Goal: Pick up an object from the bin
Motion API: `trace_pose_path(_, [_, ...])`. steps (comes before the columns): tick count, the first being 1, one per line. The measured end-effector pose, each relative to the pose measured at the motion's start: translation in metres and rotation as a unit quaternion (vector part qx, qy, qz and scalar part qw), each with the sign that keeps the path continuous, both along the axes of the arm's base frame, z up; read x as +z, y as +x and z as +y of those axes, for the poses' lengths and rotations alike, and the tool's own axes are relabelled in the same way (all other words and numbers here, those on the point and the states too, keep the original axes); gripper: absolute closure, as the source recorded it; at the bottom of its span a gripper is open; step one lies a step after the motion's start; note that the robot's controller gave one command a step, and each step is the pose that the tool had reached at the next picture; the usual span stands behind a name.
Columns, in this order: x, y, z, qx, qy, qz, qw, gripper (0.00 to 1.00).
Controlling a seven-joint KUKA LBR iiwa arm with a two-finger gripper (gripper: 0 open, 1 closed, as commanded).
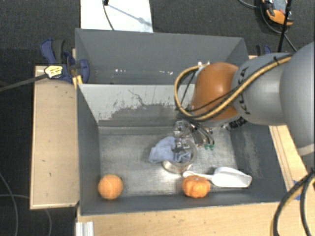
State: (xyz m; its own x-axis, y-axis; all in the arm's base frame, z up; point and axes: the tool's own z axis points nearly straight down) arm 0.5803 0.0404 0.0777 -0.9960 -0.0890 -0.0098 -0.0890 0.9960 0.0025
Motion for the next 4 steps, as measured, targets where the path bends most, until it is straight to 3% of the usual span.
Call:
trace_pose_path(1, [0.115, 0.006, 0.008, 0.004, -0.001, 0.0043, 1.0, 1.0])
trace_pose_path(2, [0.115, 0.006, 0.008, 0.004, -0.001, 0.0043, 1.0, 1.0])
trace_pose_path(3, [0.078, 0.001, 0.004, 0.119, -0.002, -0.0004, 0.9929, 1.0])
trace_pose_path(4, [0.232, 0.001, 0.115, 0.232, -0.001, -0.0021, 0.9728, 1.0])
